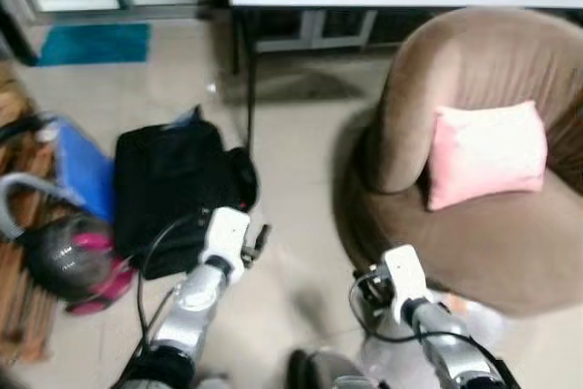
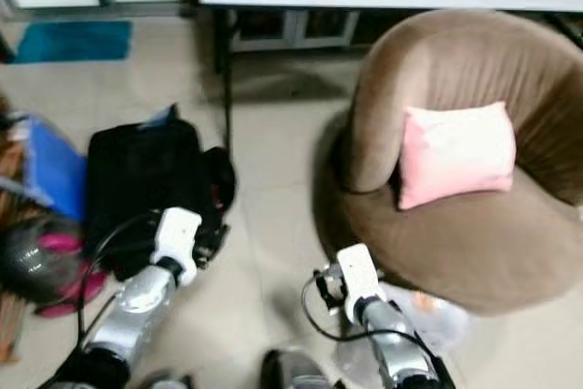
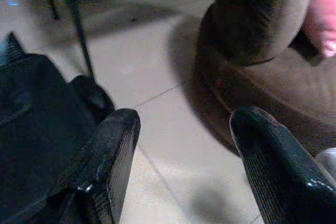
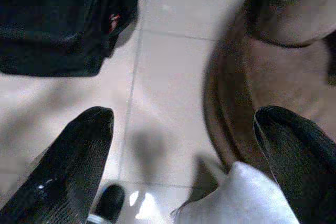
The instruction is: Move the pillow to the sofa from floor
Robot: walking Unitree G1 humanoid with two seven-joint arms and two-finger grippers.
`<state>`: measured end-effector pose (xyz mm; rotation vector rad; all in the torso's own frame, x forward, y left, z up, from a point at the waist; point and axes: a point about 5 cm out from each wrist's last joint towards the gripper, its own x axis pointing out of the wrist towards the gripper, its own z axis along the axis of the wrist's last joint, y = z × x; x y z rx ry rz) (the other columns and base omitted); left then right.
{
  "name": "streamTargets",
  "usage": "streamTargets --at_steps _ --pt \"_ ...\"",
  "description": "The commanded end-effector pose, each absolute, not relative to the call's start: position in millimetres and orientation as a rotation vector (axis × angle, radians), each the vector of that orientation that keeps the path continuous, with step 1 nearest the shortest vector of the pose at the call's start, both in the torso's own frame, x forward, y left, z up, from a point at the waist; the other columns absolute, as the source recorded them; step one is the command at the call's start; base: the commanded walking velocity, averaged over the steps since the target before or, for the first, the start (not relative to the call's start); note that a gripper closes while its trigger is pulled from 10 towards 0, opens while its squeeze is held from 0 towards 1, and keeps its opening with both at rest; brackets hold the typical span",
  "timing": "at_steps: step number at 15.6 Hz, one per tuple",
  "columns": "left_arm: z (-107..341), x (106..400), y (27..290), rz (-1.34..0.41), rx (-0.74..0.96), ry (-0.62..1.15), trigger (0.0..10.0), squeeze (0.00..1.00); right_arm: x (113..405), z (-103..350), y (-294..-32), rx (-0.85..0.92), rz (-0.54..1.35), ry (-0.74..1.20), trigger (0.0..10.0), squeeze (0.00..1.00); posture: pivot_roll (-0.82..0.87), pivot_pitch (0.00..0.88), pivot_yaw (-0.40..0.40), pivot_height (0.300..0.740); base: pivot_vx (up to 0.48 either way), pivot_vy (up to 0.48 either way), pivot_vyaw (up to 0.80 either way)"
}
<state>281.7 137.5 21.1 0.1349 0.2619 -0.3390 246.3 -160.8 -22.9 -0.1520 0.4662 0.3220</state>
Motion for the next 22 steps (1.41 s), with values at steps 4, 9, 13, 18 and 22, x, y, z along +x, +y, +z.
streamTargets --at_steps 4,9,13,18,22 --pt "17 278 137 -0.360 0.113 0.286 10.0 0.00 239 -34 -163 -0.144 0.315 0.521 10.0 0.00 0.01 0.182 -0.102 0.740 0.000 0.000 -0.78" --pt "15 277 132 -0.400 0.106 0.306 10.0 0.00 241 -35 -161 -0.133 0.310 0.527 10.0 0.00 0.01 0.169 -0.103 0.740 0.000 0.000 -0.76" --pt "16 279 132 -0.408 0.120 0.302 10.0 0.00 245 -34 -160 -0.120 0.304 0.533 10.0 0.00 0.01 0.163 -0.102 0.740 0.000 0.000 -0.74" --pt "17 279 132 -0.416 0.113 0.305 10.0 0.00 239 -41 -167 -0.112 0.286 0.577 10.0 0.00 0.01 0.173 -0.097 0.740 0.000 0.000 -0.73" --pt "16 279 132 -0.411 0.113 0.312 10.0 0.00 233 -43 -165 -0.122 0.288 0.543 10.0 0.00 0.01 0.178 -0.096 0.740 0.000 0.000 -0.48"
